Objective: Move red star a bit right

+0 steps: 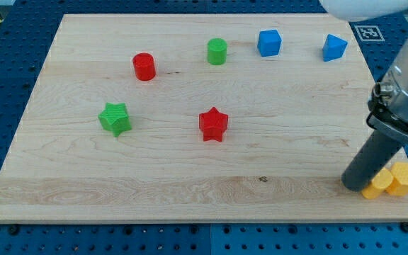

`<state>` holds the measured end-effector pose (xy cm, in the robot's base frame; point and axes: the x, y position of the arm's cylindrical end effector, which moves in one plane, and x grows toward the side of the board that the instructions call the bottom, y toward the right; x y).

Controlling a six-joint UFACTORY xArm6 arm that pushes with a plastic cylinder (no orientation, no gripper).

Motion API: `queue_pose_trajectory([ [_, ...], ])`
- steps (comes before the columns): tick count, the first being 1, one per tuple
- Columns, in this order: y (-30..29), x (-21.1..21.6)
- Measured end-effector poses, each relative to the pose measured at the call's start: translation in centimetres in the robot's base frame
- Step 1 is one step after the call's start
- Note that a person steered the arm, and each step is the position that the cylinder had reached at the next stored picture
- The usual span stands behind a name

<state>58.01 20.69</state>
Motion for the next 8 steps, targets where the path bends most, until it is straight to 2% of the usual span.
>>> queue_pose_trajectory([
  [1,0.6,-0.1],
  [2,-0.3,-3.5],
  [3,0.0,-8.2],
  [4,-1.8,-15.0],
  [5,-7.9,-21.8],
  [6,-15.2,-23.4],
  [8,-23.5,-17.1],
])
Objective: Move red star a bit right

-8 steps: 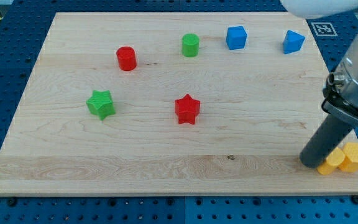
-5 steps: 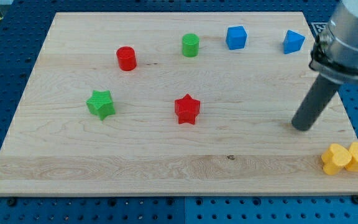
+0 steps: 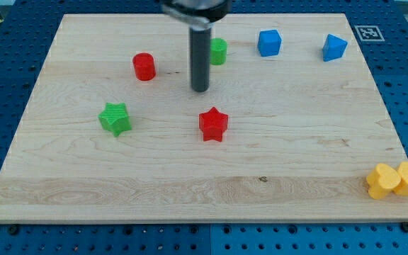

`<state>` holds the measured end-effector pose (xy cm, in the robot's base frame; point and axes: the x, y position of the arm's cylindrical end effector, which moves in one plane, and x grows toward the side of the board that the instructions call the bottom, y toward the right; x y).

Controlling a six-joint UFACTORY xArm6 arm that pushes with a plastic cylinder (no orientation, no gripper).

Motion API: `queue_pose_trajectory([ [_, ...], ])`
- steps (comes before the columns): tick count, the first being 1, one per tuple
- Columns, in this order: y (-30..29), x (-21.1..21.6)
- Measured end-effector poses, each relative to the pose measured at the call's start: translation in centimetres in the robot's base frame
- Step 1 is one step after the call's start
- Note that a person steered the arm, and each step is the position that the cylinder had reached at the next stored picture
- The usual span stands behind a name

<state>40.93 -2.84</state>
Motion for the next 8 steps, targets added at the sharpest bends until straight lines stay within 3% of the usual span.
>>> queue_pose_trajectory([
  [2,-0.1,10.4],
  [3,5.7,14.7],
  [4,4.2,14.7],
  [5,0.5,11.6],
  [6,1.0,8.5],
  [8,2.9,8.9],
])
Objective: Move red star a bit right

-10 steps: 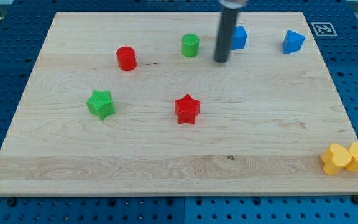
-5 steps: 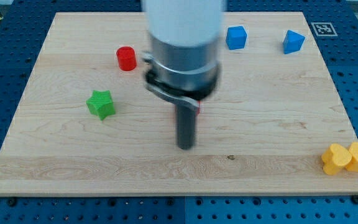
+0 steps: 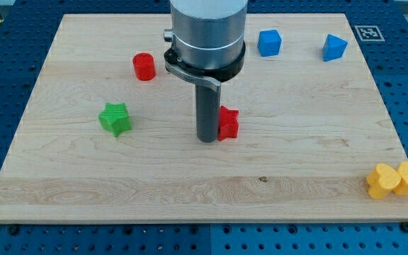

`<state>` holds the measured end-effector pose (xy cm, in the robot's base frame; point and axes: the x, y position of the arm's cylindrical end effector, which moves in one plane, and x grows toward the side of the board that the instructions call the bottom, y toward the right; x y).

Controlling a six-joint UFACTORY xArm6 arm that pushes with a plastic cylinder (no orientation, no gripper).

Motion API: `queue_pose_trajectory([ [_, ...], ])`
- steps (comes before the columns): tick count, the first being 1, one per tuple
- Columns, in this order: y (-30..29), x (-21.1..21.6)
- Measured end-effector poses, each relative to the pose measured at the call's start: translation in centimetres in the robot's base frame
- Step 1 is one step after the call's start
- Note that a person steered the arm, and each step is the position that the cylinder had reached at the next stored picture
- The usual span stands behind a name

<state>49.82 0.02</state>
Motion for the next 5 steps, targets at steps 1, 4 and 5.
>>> queue_pose_trajectory([
  [1,-0.8,-2.5],
  [4,4.6,1.2],
  [5,5.3,2.0],
])
